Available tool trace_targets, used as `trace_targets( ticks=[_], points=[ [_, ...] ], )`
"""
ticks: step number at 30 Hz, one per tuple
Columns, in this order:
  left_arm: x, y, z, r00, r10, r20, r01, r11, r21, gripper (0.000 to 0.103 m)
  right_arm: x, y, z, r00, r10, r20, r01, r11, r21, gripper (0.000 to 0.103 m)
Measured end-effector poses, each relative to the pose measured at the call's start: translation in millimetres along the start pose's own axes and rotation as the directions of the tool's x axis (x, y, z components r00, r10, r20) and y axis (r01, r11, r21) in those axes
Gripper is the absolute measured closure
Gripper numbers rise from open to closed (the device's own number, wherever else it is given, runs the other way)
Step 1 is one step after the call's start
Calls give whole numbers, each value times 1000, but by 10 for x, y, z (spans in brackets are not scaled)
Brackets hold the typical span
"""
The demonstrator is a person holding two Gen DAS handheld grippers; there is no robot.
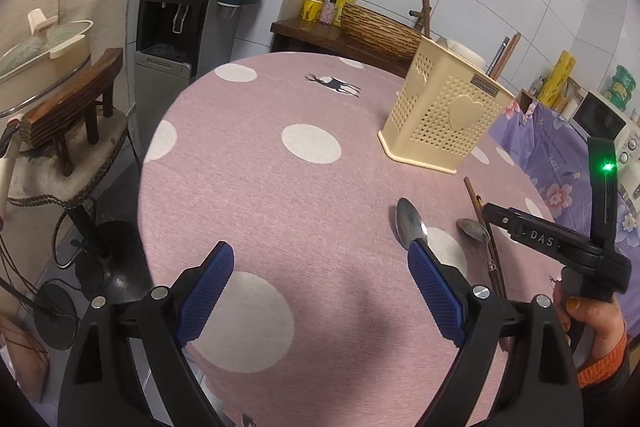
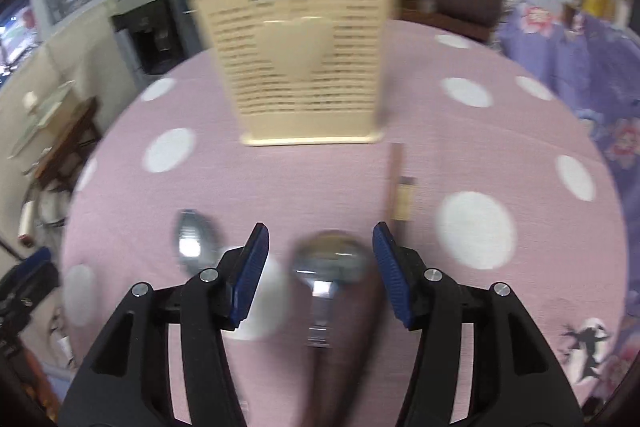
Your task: Organize utensils
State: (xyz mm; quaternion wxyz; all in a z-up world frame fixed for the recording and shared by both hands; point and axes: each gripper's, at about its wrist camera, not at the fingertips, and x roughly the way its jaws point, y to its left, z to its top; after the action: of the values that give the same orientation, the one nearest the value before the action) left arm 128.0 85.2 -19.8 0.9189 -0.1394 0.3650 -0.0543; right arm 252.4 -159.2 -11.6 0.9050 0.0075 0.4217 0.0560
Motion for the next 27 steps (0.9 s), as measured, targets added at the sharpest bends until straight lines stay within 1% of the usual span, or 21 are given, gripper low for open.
trace_targets(
  ticks=[2, 4, 6, 8, 10, 12, 14, 15, 16, 18, 19, 20, 24, 26, 27],
  points=[
    [27, -57, -17, 1000, -8, -8, 9, 1000, 10, 15, 21, -219, -67, 999, -36, -19, 37, 998, 45, 48],
    [55, -110, -25, 1000, -17, -15, 17, 1000, 18, 15, 70, -395, -158, 998, -45, -54, 50, 994, 99, 49],
    [79, -165, -37, 999, -26, -22, 27, 999, 24, 15, 108, -463, -258, 996, -47, -79, 56, 992, 115, 50],
    [101, -214, -45, 999, -34, -29, 35, 999, 33, 15, 127, -458, -321, 996, -29, -83, 39, 991, 128, 50],
    [112, -259, -61, 999, -36, -35, 37, 998, 42, 15, 110, -415, -342, 995, -55, -79, 64, 992, 105, 50],
    [127, -302, -80, 998, -38, -41, 40, 998, 51, 15, 114, -424, -374, 995, -58, -81, 66, 992, 108, 50],
    [151, -336, -97, 998, -38, -48, 40, 998, 57, 15, 138, -379, -376, 994, -73, -84, 80, 993, 85, 50],
    [170, -353, -100, 998, -37, -52, 40, 998, 58, 15, 148, -352, -380, 993, -81, -84, 87, 994, 66, 52],
    [187, -369, -107, 998, -36, -57, 40, 997, 60, 15, 155, -333, -388, 992, -94, -80, 98, 994, 47, 57],
    [227, -413, -126, 997, -35, -73, 40, 997, 72, 15, 147, -359, -390, 993, -85, -77, 88, 995, 37, 65],
    [239, -432, -134, 997, -31, -77, 37, 996, 79, 15, 136, -402, -392, 993, -88, -77, 91, 995, 40, 71],
    [249, -449, -143, 997, -26, -79, 33, 996, 85, 15, 129, -437, -393, 992, -97, -75, 100, 994, 41, 71],
    [326, -477, -160, 995, -17, -102, 25, 997, 76, 15, 112, -556, -390, 994, -82, -77, 85, 996, 40, 71],
    [371, -519, -163, 994, -14, -111, 22, 997, 73, 15, 101, -597, -389, 995, -56, -77, 61, 996, 61, 71],
    [393, -555, -161, 994, -7, -110, 16, 997, 80, 15, 87, -626, -390, 997, -30, -72, 36, 995, 88, 71]
  ],
)
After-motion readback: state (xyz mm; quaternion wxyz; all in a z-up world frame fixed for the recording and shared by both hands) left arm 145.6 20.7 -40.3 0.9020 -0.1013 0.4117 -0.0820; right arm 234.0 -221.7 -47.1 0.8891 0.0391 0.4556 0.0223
